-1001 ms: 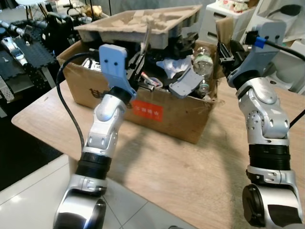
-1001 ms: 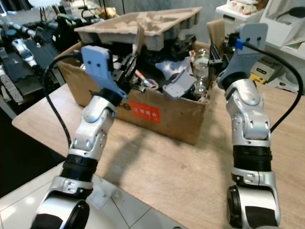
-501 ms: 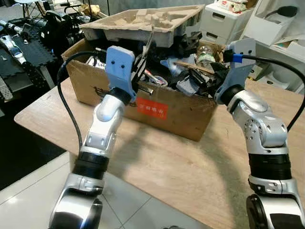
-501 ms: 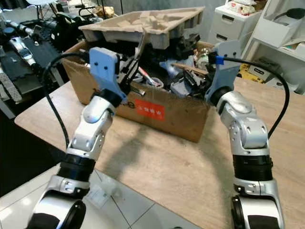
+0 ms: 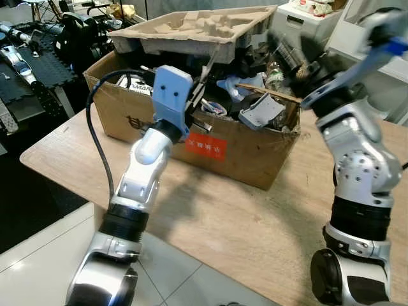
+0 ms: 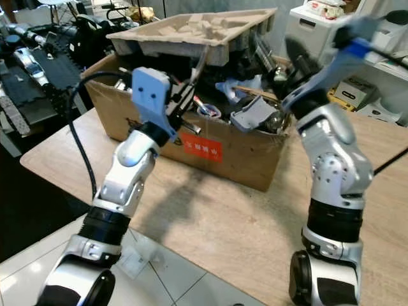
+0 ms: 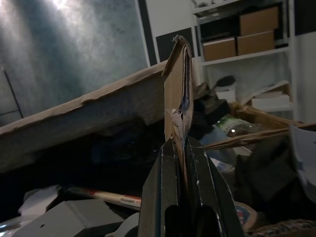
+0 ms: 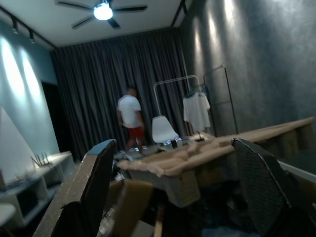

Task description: Picking trash to rubbish bin

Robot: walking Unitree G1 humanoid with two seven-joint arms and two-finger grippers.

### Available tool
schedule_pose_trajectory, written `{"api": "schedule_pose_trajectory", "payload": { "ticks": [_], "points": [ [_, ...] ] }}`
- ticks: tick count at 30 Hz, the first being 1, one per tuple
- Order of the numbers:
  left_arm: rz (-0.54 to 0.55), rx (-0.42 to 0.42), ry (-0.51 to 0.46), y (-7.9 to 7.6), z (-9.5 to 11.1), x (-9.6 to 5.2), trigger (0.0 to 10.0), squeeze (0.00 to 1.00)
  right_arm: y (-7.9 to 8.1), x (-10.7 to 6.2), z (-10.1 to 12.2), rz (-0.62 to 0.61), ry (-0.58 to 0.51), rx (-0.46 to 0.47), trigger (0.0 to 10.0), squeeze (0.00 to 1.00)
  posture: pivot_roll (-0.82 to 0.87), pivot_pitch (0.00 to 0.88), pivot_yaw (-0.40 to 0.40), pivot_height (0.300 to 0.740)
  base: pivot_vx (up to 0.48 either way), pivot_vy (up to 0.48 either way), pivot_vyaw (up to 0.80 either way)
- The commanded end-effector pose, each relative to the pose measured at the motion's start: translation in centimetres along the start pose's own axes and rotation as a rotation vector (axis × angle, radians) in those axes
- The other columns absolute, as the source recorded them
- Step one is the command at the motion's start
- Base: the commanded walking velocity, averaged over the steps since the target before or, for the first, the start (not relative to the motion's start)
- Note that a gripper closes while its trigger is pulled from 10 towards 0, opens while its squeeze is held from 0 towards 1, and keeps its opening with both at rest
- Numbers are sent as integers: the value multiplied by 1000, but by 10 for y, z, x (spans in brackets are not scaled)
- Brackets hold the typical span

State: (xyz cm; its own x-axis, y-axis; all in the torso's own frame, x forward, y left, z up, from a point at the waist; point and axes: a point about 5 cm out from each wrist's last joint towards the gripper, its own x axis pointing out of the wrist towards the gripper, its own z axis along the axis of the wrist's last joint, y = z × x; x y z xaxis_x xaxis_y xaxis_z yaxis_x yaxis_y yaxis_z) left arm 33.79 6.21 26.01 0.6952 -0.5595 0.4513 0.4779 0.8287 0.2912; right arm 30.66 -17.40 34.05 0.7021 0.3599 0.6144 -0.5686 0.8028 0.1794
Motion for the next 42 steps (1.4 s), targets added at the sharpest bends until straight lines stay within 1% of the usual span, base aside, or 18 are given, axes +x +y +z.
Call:
{"api": "schedule_pose_trajectory", "payload": {
  "ticks": [1,4,7,8,13,14,18,22,23,28,29,30,31,33,35,36,38,42],
  "points": [
    [-34,29,39,-5,-8,-3,10000,0,3,-2,3,26,-16,27,10000,0,-95,73,4,740,0,0,0],
    [-34,69,11,-6,-5,-1,10000,0,14,-5,17,110,-138,167,10000,0,-94,77,7,740,0,0,0],
    [-49,84,-12,-9,-1,1,10000,71,17,-6,20,134,-154,181,10000,0,-94,77,7,740,0,0,0],
    [-64,96,-35,-12,3,4,10000,224,20,-6,20,152,-156,188,10000,0,-93,79,8,740,0,0,0],
    [-64,96,-35,-12,3,4,10000,224,20,-6,20,152,-156,188,10000,0,-93,79,8,740,0,0,0],
    [-78,117,-62,-13,9,11,10000,1000,24,-7,16,167,-141,191,10000,0,-102,82,10,740,0,0,0],
    [-101,157,-87,-15,14,18,10000,1000,29,-8,10,181,-122,197,10000,0,-112,88,17,740,0,0,0],
    [-149,252,-135,-20,24,31,10000,1000,39,-11,3,208,-103,221,10000,0,-132,94,29,740,0,0,0],
    [-184,321,-161,-27,28,38,10000,1000,43,-12,2,216,-105,234,10000,0,-135,96,31,740,0,0,0],
    [-223,410,-187,-38,31,45,10000,1000,45,-14,3,221,-108,251,10000,0,-143,100,38,740,0,0,0],
    [-216,384,-169,-43,26,47,10000,0,46,-16,3,220,-104,258,10000,0,-145,103,42,740,0,0,0],
    [-212,371,-164,-44,25,47,10000,0,47,-17,4,219,-103,260,10000,0,-145,103,42,740,0,0,0],
    [-178,283,-137,-40,21,46,10000,0,47,-17,3,219,-100,263,10000,0,-144,107,44,740,0,0,0],
    [-155,225,-122,-37,18,46,10000,0,47,-18,3,219,-98,265,10000,0,-144,107,44,740,0,0,0],
    [-46,-54,-85,-15,9,40,10000,0,50,-20,-8,227,-49,265,10000,0,-136,111,40,740,0,0,0],
    [-19,-131,-80,-10,7,37,10000,0,51,-21,-12,231,-30,265,10000,0,-131,109,37,740,0,0,0],
    [-1,-180,-80,-6,4,36,10000,0,52,-22,-16,235,-14,267,10000,0,-131,109,37,740,0,0,0],
    [112,-541,-120,26,2,14,10000,0,63,-26,-34,324,74,284,10000,0,-83,93,24,740,0,0,0]
  ]
}}
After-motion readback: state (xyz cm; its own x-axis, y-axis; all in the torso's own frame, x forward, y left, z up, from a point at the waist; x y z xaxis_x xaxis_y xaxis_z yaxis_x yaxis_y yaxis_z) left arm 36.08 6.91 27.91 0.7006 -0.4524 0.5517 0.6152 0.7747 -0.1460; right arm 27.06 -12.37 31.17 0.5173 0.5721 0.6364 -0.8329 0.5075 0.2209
